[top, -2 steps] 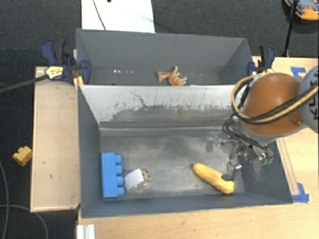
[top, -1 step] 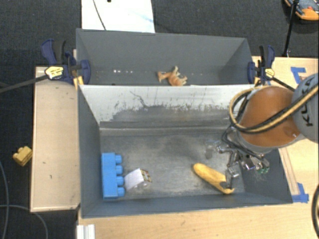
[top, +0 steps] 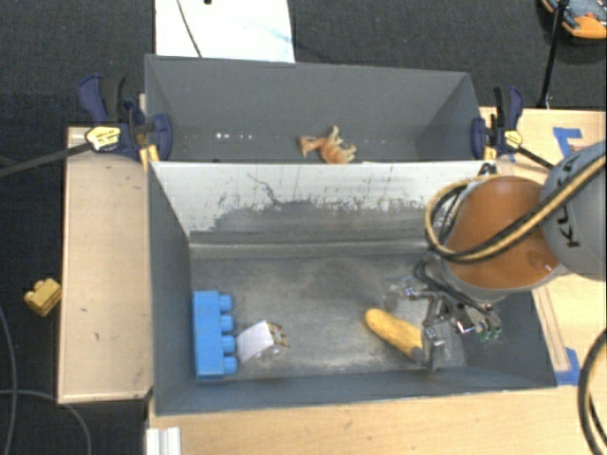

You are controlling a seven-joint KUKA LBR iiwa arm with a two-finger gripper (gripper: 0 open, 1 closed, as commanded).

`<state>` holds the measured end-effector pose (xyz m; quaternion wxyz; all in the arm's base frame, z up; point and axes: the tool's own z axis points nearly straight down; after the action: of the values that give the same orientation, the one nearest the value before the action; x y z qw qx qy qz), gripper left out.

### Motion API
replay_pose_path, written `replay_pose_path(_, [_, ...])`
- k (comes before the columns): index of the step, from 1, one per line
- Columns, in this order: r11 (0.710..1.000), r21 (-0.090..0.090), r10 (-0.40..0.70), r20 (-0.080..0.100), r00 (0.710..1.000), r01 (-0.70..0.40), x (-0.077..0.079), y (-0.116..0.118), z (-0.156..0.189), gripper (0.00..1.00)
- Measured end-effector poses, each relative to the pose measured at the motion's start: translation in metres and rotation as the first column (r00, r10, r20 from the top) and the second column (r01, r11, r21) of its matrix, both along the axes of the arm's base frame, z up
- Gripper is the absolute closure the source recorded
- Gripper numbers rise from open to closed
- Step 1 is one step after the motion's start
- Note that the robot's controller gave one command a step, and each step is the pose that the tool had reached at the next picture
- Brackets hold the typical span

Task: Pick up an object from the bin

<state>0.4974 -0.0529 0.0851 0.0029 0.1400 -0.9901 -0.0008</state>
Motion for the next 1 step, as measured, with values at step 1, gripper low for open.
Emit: replay_pose_path(1, [0.999,0.000,0.038,0.011,0.999,-0.038,0.0124,0.0039,-0.0037,1.00])
